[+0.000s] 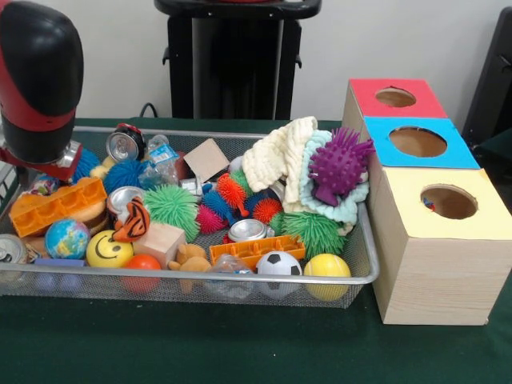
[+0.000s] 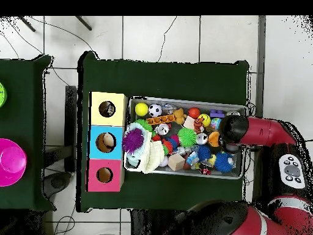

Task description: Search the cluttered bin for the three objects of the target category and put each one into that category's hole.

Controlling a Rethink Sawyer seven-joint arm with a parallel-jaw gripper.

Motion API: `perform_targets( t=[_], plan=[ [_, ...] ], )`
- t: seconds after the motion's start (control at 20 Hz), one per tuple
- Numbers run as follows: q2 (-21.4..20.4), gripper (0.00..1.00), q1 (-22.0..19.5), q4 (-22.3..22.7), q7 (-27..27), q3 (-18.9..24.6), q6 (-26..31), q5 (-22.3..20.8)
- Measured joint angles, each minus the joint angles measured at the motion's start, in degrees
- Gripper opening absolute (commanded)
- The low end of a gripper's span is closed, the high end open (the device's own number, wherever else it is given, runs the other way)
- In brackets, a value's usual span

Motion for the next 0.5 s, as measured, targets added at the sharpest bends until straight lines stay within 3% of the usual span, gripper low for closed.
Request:
perform_targets(
  t=[0.5],
  plan=[
    [4.8,1.0,-0.8,-1.9,0.0,0.0,0.1,0.1]
  ],
)
